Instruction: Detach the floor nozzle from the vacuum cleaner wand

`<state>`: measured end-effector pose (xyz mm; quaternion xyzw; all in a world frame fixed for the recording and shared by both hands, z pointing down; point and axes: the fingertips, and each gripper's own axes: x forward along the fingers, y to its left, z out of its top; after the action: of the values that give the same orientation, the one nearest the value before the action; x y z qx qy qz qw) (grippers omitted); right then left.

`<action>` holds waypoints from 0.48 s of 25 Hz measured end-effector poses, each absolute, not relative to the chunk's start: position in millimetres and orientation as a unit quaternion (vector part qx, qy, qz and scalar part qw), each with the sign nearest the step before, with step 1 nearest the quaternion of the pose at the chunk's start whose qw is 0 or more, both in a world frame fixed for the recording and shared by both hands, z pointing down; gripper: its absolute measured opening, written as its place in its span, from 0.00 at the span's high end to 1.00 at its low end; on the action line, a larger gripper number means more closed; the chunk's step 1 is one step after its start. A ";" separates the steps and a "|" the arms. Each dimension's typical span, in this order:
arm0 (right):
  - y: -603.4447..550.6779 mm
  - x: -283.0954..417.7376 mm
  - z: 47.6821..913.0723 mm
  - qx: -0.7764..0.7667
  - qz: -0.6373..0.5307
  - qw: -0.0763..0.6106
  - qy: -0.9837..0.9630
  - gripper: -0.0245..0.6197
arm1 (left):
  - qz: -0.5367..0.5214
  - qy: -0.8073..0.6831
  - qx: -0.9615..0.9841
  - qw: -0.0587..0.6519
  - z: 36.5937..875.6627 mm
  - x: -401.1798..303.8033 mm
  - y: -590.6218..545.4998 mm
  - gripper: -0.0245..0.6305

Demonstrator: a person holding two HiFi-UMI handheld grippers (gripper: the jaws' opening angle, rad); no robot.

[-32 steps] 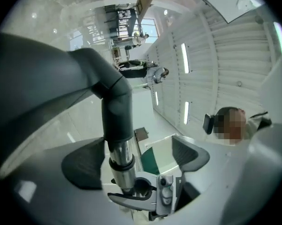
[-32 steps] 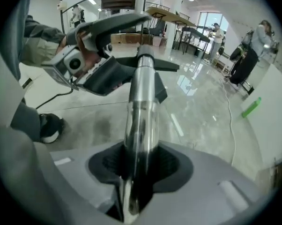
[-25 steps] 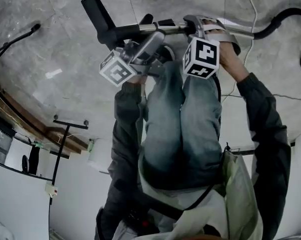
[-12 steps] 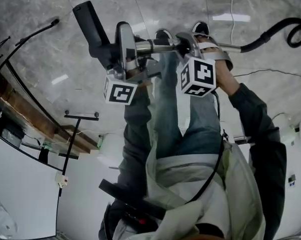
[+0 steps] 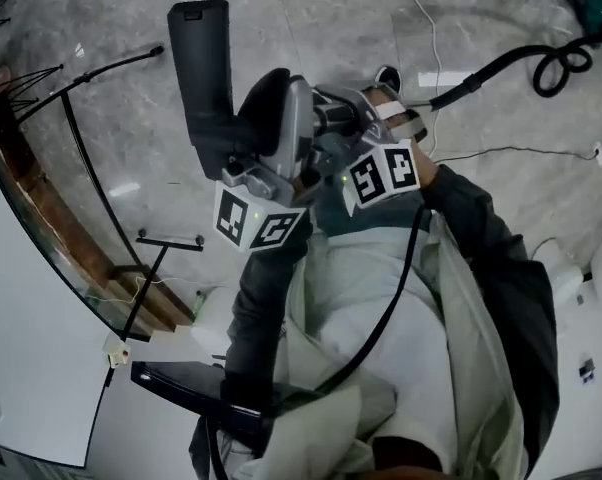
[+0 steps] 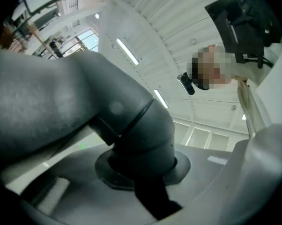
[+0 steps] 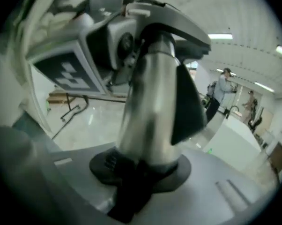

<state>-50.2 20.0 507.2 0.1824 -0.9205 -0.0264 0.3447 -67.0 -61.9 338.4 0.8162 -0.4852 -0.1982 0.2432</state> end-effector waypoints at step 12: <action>55.5 -77.8 344.1 -0.087 0.076 0.315 -0.942 0.90 | -0.276 -0.403 0.864 0.126 156.0 -76.8 -32.7 0.82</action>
<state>-77.8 55.5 344.1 -0.0869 -0.9421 0.0761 0.3149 -76.8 -32.7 156.0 0.8636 -0.4026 -0.2761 0.1265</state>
